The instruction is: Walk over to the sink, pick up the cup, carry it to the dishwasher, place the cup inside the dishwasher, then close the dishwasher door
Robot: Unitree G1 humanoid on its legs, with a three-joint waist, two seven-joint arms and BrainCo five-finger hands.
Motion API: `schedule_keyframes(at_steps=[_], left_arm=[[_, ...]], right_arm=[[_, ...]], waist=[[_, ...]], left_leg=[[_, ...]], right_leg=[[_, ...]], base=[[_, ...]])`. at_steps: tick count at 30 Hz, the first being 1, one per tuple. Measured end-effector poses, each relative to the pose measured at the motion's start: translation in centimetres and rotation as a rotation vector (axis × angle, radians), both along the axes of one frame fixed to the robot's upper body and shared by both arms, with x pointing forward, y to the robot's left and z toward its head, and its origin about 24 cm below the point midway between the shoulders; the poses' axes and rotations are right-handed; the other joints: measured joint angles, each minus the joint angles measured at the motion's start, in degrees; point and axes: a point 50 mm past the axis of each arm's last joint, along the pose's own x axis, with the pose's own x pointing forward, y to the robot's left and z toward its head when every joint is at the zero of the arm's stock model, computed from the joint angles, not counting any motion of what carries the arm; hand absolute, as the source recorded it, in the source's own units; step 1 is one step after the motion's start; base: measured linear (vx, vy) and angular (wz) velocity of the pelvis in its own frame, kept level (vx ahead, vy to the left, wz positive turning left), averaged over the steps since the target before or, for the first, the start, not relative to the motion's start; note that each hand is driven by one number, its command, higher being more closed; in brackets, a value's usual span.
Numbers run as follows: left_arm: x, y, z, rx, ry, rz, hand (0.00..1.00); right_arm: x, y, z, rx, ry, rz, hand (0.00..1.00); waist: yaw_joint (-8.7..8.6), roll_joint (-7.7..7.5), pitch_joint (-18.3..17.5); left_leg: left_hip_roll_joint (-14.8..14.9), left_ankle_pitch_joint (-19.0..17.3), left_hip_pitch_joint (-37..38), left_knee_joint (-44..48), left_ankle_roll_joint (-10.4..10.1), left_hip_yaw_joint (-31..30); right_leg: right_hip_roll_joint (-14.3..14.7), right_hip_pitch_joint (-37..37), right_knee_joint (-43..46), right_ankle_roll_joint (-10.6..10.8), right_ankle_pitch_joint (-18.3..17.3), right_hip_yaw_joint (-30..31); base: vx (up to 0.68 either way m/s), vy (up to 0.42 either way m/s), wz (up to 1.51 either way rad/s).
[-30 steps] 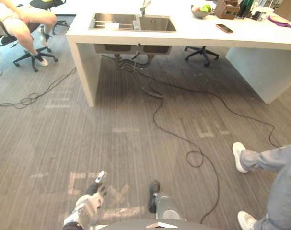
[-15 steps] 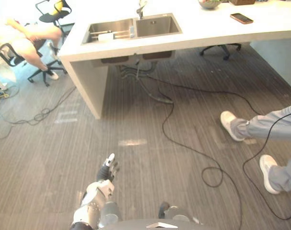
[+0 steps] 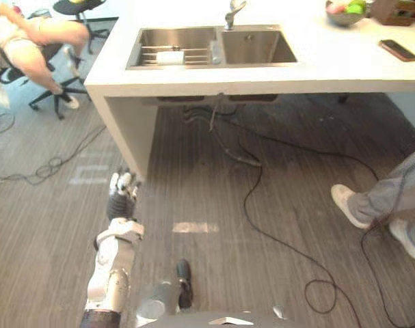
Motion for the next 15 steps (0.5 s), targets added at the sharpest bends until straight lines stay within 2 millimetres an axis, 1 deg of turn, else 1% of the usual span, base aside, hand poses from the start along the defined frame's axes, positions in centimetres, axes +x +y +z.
schedule_keyframes(at_steps=[1, 2, 3, 4, 5, 6, 7, 8, 9, 10, 11, 12, 13, 14, 15], left_arm=[[-0.3, 0.6, 2.1, 0.016, -0.096, 0.037, 0.0], [-0.4, 0.8, 2.8, 0.037, -0.129, 0.049, 0.0], [-0.5, 1.0, 3.7, 0.067, -0.163, 0.059, 0.0], [-0.7, 1.1, 4.4, 0.102, -0.19, 0.074, 0.0], [-0.7, 1.1, 4.5, 0.103, -0.193, 0.076, 0.0], [-0.7, 1.2, 4.4, 0.099, -0.189, 0.083, 0.0], [-0.7, 1.2, 4.5, 0.096, -0.19, 0.086, 0.0], [-0.7, 1.2, 4.5, 0.096, -0.192, 0.086, 0.0], [-0.5, 1.1, 4.6, 0.096, -0.2, 0.079, 0.0], [-0.3, 1.0, 4.7, 0.098, -0.205, 0.073, 0.0], [0.2, 1.0, 4.6, 0.11, -0.205, 0.064, 0.0], [0.7, 1.3, 4.4, 0.128, -0.193, 0.061, 0.0], [0.6, 1.5, 4.2, 0.126, -0.185, 0.063, 0.0], [0.3, 2.0, 4.0, 0.116, -0.182, 0.08, 0.0], [0.7, 1.9, 1.2, 0.019, -0.079, -0.058, 0.0]], right_arm=[[-1.3, 0.4, -0.1, 0.008, 0.023, -0.046, 0.0], [-1.7, 0.6, -0.2, 0.008, 0.03, -0.041, 0.0], [-1.9, 0.9, -0.3, 0.002, 0.037, -0.024, 0.0], [-2.0, 1.1, -0.3, -0.015, 0.033, -0.028, 0.0], [-2.0, 0.9, -0.2, -0.032, 0.025, -0.026, 0.0], [-1.7, 0.6, -0.1, -0.05, 0.001, -0.029, 0.0], [-1.5, 0.5, -0.1, -0.056, -0.018, -0.024, 0.0], [-1.4, 0.5, -0.1, -0.054, -0.025, -0.021, 0.0], [-1.1, 0.7, -0.1, -0.048, -0.028, 0.011, 0.0], [-1.2, 0.9, -0.1, -0.045, -0.025, 0.02, 0.0], [-1.7, 1.4, -0.3, -0.03, -0.008, 0.026, 0.0], [-2.8, 2.1, -0.4, -0.001, 0.016, 0.018, 0.0], [-3.0, 2.5, -0.5, 0.02, 0.013, 0.014, 0.0], [-4.0, 3.4, -0.5, 0.064, 0.014, 0.018, 0.0], [2.1, 1.9, 0.2, 0.143, -0.251, 0.034, 0.0]], waist=[[0.1, -0.19, -0.3], [-0.03, -0.24, -0.3], [-0.27, -0.31, -0.3], [-0.45, -0.37, -0.3], [-0.65, -0.15, -0.2], [-1.17, 0.62, 0.0], [-1.38, 1.05, 0.0], [-1.43, 1.31, 0.1], [-1.94, 1.85, 0.2], [-2.37, 1.92, 0.2], [-3.08, 1.71, 0.3], [-3.2, 0.79, 0.3], [-2.96, 0.15, 0.2], [-2.38, -0.85, -0.4], [-1.34, -0.57, -3.9]], left_leg=[[-1.8, -1.1, 1.7, -0.8, 0.7, -0.9], [-2.5, -1.3, 2.6, -1.6, 0.7, -1.5], [-3.4, -1.3, 4.2, -3.3, 0.8, -1.9], [-4.6, -1.3, 6.8, -5.8, 0.8, -2.5], [-5.0, -1.3, 8.1, -6.7, 0.8, -2.9], [-5.0, -1.3, 10.3, -8.0, 0.8, -4.0], [-4.5, -1.3, 12.0, -9.1, 0.7, -4.9], [-4.0, -1.4, 12.6, -9.3, 0.5, -5.2], [-2.8, -2.1, 12.9, -8.8, 0.0, -6.5], [-2.3, -2.6, 12.8, -8.1, -0.6, -7.5], [-1.9, -3.5, 12.6, -6.9, -1.4, -9.2], [-2.1, -4.5, 13.6, -5.8, -1.7, -11.2], [-2.3, -4.9, 14.5, -5.6, -2.2, -12.0], [-2.8, -6.0, 15.6, -5.4, -3.2, -12.5], [4.1, -8.0, 18.3, -8.4, -7.1, -13.7]], right_leg=[[-1.9, -5.0, 11.9, 7.0, 4.3, 3.5], [-2.4, -6.7, 15.6, 7.5, 7.0, 4.9], [-3.4, -8.8, 20.1, 7.7, 10.9, 5.2], [-6.1, -11.6, 26.9, 5.9, 12.2, 3.5], [-7.4, -12.9, 29.6, 3.3, 10.8, 1.5], [-8.7, -15.1, 31.7, -2.3, 7.0, -2.5], [-8.4, -17.4, 29.4, -4.1, 3.4, -5.6], [-7.5, -18.5, 26.4, -4.5, 2.0, -6.6], [-4.0, -20.1, 16.8, -4.4, 0.4, -6.2], [-2.3, -20.5, 11.5, -4.1, 0.6, -4.7], [0.2, -20.6, 2.7, -3.3, 2.0, -1.4], [0.4, -19.7, -2.2, -3.8, 5.2, -0.7], [0.3, -18.8, -4.2, -4.3, 7.3, -0.8], [-0.1, -17.5, -8.1, -4.8, 11.1, -1.6], [9.8, -6.4, -30.6, -6.8, 21.4, -4.7]], base=[[0.29, 0.163, 0.53], [0.29, 0.122, 0.49], [0.3, 0.097, 0.31], [0.3, 0.088, 0.24], [0.29, 0.07, 0.15], [0.25, 0.042, 0.04], [0.23, 0.025, -0.01], [0.19, -0.023, 0.1], [0.14, -0.053, 0.26], [0.2, -0.138, 0.69], [0.23, -0.209, 1.01], [0.25, -0.242, 1.03], [0.27, -0.274, 0.77], [0.17, -0.175, 0.32], [0.12, -0.121, 0.16]])
